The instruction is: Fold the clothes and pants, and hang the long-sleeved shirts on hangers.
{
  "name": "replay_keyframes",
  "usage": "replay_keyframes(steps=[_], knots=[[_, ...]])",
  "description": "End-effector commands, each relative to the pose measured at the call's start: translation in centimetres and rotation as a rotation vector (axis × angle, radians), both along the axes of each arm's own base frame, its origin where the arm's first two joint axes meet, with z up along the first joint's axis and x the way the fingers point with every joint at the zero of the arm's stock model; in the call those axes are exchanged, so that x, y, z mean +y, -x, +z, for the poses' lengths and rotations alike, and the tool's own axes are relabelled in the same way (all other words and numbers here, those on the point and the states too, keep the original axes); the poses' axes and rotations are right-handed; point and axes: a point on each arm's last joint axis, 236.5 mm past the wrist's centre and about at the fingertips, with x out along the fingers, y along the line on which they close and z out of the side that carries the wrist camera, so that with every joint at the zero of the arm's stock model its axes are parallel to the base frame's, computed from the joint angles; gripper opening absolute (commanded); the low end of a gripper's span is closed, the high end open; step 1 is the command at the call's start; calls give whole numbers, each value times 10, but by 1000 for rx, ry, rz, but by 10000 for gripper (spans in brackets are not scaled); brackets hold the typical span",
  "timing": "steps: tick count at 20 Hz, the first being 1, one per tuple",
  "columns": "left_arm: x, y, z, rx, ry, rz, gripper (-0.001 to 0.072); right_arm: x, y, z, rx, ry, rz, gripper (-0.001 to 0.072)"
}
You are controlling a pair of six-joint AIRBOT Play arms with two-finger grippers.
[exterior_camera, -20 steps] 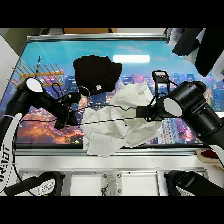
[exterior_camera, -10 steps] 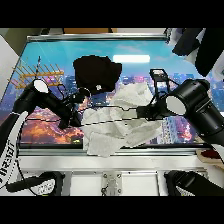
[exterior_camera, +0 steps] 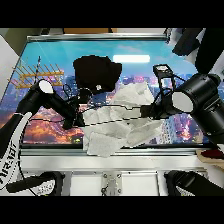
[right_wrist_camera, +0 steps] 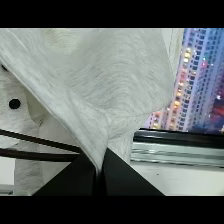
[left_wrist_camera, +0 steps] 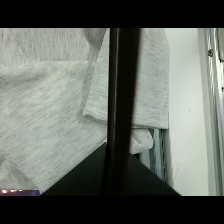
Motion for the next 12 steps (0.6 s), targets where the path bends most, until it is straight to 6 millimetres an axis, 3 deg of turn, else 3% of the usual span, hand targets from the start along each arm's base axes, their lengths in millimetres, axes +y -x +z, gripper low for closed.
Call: replay_keyframes(steps=[1, 6, 12], knots=[[4, -1, -3, 3, -28, 13, 15, -9, 3, 1, 13, 33, -10, 15], [12, -3, -2, 20, -29, 53, 15, -13, 1, 2, 1, 48, -20, 15], [-10, -13, 7, -3, 66, 93, 14, -7, -1, 2, -7, 26, -10, 15]])
